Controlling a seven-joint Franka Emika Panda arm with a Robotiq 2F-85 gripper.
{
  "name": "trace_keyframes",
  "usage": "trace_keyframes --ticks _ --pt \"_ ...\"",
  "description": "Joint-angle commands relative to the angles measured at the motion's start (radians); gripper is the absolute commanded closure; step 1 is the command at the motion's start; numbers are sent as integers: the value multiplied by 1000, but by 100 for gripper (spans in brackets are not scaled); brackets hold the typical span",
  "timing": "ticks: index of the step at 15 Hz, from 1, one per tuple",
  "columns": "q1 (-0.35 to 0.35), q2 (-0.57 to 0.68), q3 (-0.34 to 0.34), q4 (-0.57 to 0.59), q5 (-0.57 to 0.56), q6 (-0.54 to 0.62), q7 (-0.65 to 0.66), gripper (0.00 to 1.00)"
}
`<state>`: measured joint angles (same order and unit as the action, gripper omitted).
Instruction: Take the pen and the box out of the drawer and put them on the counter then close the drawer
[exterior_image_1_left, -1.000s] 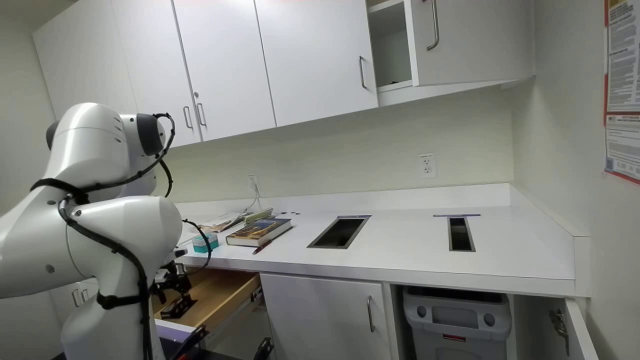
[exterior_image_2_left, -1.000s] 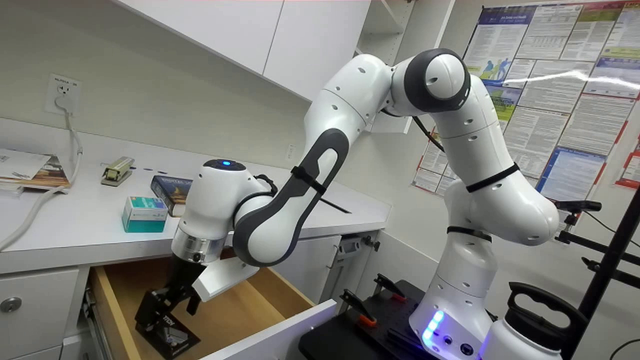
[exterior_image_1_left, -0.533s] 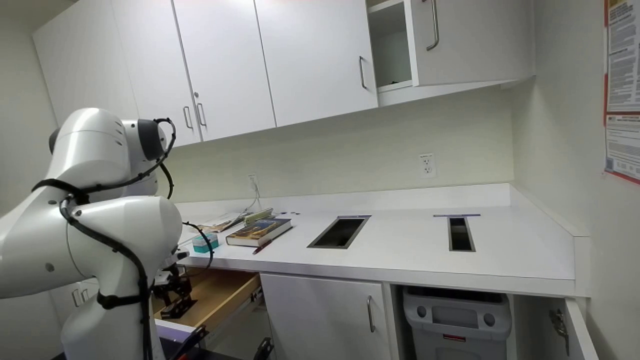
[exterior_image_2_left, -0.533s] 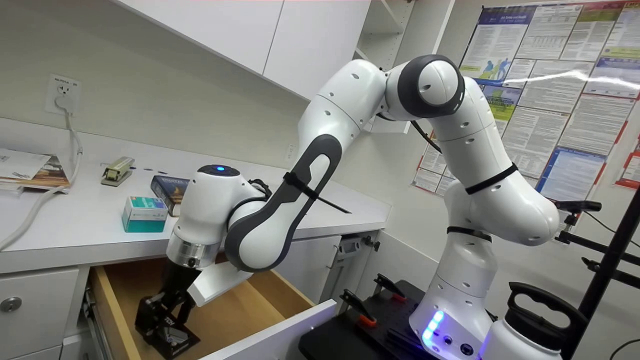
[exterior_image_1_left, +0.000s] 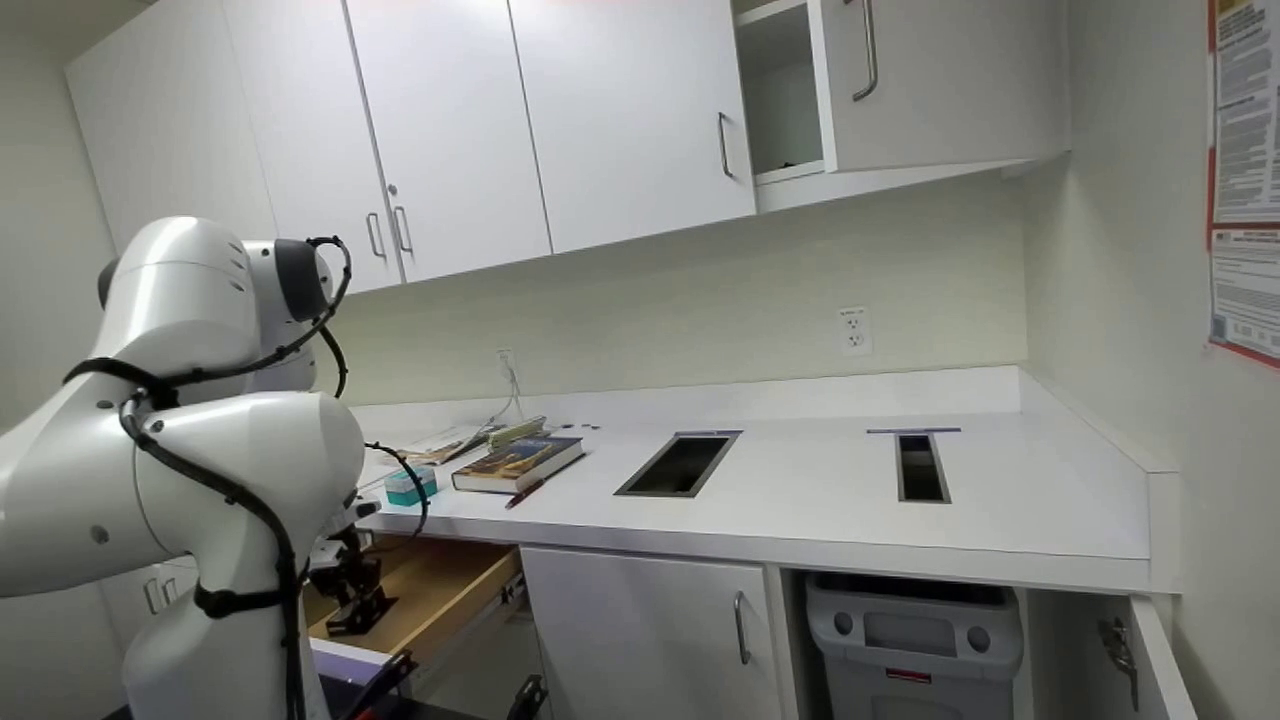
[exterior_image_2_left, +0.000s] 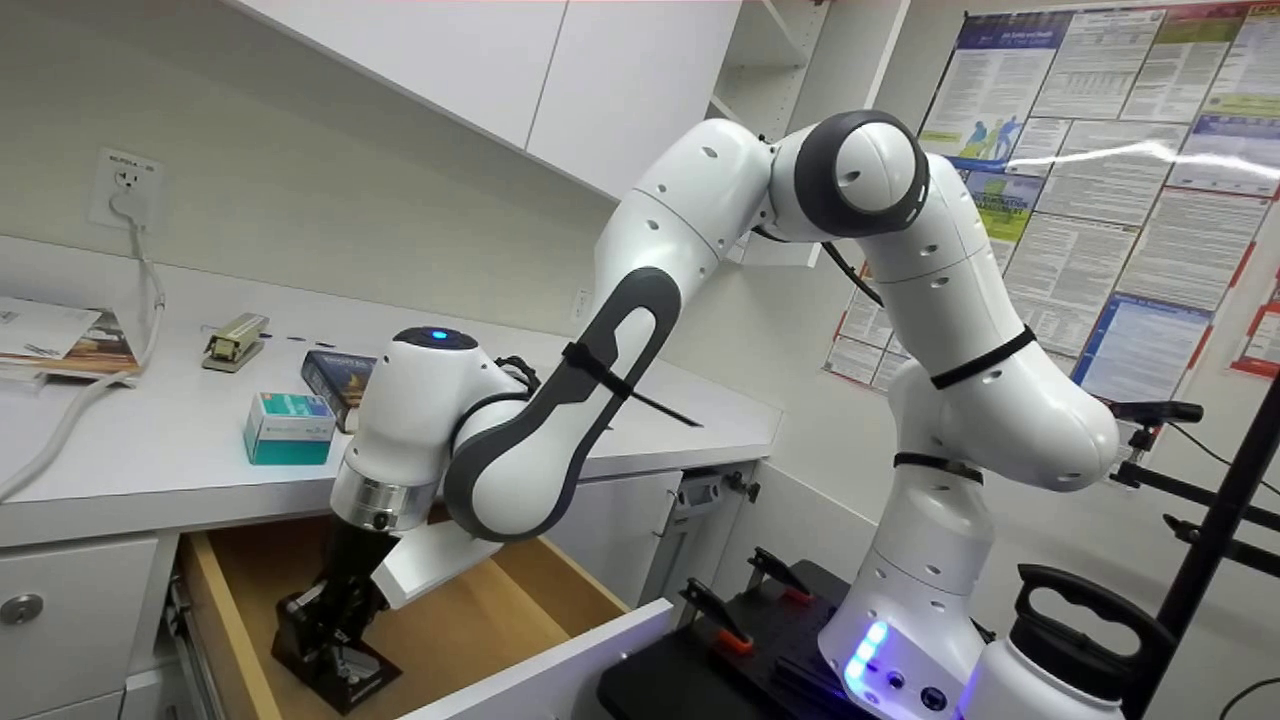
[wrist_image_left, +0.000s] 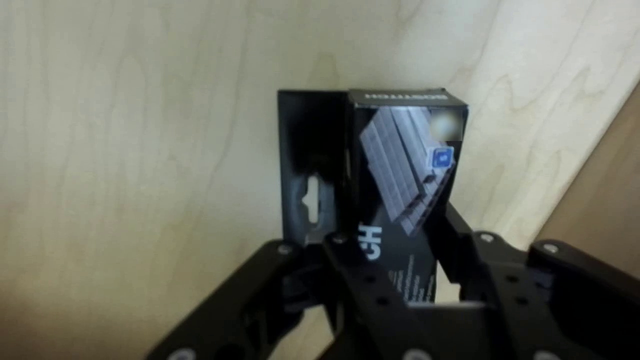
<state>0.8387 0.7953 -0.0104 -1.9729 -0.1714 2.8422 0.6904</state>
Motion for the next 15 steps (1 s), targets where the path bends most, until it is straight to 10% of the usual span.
trace_keyframes --ticks 1,7,15 --pt "42 -90 -35 -64 25 -37 -20 84" --pt "90 -353 -79 -258 12 -142 19 84" --pt "-104 -750 41 -428 -40 -460 83 84"
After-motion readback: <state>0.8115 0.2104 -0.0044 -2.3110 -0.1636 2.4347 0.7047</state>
